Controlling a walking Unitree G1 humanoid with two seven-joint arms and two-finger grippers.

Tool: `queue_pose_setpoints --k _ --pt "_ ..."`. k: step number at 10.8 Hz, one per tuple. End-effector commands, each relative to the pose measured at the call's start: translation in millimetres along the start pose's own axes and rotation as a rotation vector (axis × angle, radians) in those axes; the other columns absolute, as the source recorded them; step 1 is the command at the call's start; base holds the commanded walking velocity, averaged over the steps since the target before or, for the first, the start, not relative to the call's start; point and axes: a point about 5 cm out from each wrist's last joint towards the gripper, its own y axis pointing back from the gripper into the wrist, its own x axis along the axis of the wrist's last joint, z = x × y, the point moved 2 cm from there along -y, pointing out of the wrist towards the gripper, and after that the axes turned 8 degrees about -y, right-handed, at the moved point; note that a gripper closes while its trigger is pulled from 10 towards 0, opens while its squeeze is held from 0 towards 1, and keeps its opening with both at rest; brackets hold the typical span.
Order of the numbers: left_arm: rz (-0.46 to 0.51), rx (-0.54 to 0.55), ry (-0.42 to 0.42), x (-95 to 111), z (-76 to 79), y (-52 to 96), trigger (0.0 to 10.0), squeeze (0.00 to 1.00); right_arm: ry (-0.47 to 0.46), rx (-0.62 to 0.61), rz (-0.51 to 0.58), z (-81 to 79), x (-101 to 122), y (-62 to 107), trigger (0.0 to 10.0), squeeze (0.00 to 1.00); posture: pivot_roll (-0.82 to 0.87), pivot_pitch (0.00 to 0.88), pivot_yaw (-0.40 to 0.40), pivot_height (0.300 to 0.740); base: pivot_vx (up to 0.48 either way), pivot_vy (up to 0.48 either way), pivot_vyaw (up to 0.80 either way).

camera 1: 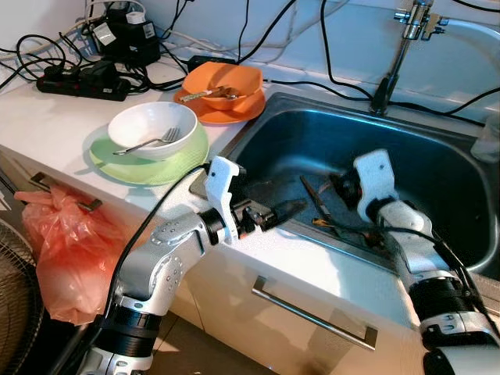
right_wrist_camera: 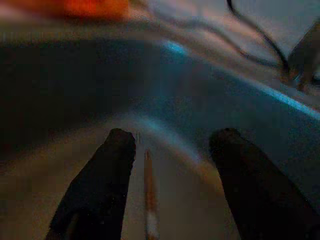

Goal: Kitchen organization

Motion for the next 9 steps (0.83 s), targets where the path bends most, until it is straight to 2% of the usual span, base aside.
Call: queue_pose_setpoints --k 1,2,3,4,5,6,7,8,9 --pt "0.019 0.041 -0.048 8.2 -5.6 -0.6 10.0 1.00 -0.027 0.011 0.051 -2.7 11.6 1.0 10.0 1.00 -0.02 0.000 0.020 0.740 0.000 0.000 0.00" --pt "0.042 0.119 -0.083 13.1 -14.8 0.3 10.0 1.00 -0.056 0.016 0.138 -8.8 28.3 2.2 10.0 1.00 -0.02 0.000 0.021 0.740 0.000 0.000 0.00" --pt "0.064 0.244 -0.162 21.0 -29.0 3.4 10.0 1.00 -0.097 0.043 0.221 -16.6 45.7 4.5 10.0 1.00 -0.02 0.000 0.023 0.740 0.000 0.000 0.00" --pt "0.090 0.357 -0.218 29.5 -40.7 6.8 10.0 1.00 -0.109 0.060 0.263 -22.7 55.8 6.1 10.0 1.00 -0.02 0.000 0.025 0.740 0.000 0.000 0.00" --pt "0.111 0.464 -0.318 40.3 -50.3 12.1 10.0 1.00 -0.088 0.082 0.280 -29.8 62.1 7.2 10.0 1.00 -0.01 0.000 0.026 0.740 0.000 0.000 0.00" --pt "0.139 0.531 -0.321 45.9 -56.7 16.3 10.0 1.00 -0.086 0.097 0.290 -34.0 65.3 7.7 10.0 0.94 -0.01 0.000 0.027 0.740 0.000 0.000 0.00" --pt "0.149 0.661 -0.393 51.7 -68.3 27.1 10.0 1.00 -0.095 0.125 0.305 -40.5 71.0 10.2 10.0 0.09 -0.01 0.000 0.028 0.740 0.000 0.000 0.00" --pt "0.160 0.757 -0.436 52.3 -77.2 36.9 10.0 1.00 -0.096 0.143 0.314 -46.0 74.5 12.5 10.0 0.00 0.00 0.000 0.030 0.740 0.000 0.000 0.00" --pt "0.163 0.798 -0.460 52.1 -80.5 41.7 10.0 1.00 -0.098 0.145 0.315 -47.7 74.8 13.2 10.0 0.00 0.00 0.000 0.029 0.740 0.000 0.000 0.00"
